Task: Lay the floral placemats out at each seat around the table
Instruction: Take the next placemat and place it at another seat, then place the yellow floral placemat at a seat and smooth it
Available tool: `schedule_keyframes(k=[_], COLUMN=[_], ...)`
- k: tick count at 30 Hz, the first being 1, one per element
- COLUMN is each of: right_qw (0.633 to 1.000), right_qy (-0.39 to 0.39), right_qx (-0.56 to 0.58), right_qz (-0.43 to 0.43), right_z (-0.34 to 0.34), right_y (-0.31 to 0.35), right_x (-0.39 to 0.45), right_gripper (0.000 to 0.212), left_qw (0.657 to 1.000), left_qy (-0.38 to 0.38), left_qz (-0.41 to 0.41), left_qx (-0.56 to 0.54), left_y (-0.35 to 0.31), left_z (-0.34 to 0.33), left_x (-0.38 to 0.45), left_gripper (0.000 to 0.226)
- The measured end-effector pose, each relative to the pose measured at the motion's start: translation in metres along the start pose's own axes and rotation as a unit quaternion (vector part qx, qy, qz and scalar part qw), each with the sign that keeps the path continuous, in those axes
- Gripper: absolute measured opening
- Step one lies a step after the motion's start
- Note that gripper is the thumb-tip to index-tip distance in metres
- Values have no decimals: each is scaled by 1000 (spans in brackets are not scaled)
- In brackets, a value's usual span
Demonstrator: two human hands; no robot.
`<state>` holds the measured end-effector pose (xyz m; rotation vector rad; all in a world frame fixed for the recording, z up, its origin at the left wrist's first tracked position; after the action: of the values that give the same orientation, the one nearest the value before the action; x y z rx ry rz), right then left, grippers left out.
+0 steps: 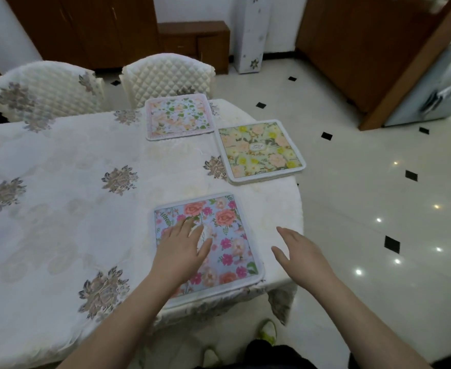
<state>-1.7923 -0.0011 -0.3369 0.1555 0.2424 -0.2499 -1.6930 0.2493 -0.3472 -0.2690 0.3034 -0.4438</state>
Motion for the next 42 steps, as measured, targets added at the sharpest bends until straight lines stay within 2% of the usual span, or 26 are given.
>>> schedule_keyframes(k=[6,12,15,27,35,42], right_qw=[997,995,995,995,990,990], right_qy=[-53,-69,-73,-88,-121,-112], right_qx=[-20,-23,-8,8,-2,-27], right_qz=[-50,-69,-66,-49,-78,-75], right_z=[25,32,34,58,79,82], right_y=[-53,-109,-149,-276,-333,-356], right_x=[-11,-12,-9,9,19,51], right_gripper=[59,60,61,62,62,62], left_qw=[1000,999,999,996,990,987], left_qy=[-1,-14,0,-25,-42,-37], left_qz=[-12,-15,-16,-68,-116,-149], left_qx=[23,35,33,55,62,48], left_y=[-35,-93,-133,-315,-388,-423], left_z=[1,-2,-12,-35,-39,-47], left_x=[23,44,62,115,142,189], left_gripper=[66,61,62,60,61,61])
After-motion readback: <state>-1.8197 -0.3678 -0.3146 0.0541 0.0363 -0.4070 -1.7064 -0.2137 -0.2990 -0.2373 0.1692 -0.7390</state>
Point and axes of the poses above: each hand's wrist, its own x-axis towards the middle knuckle, its own z-axis out of the back of the hand, y = z × x, the point moved 9 cm from there along x, towards the middle knuckle, and after that the axes turned 8 degrees about -x, right-handed, at the moved point
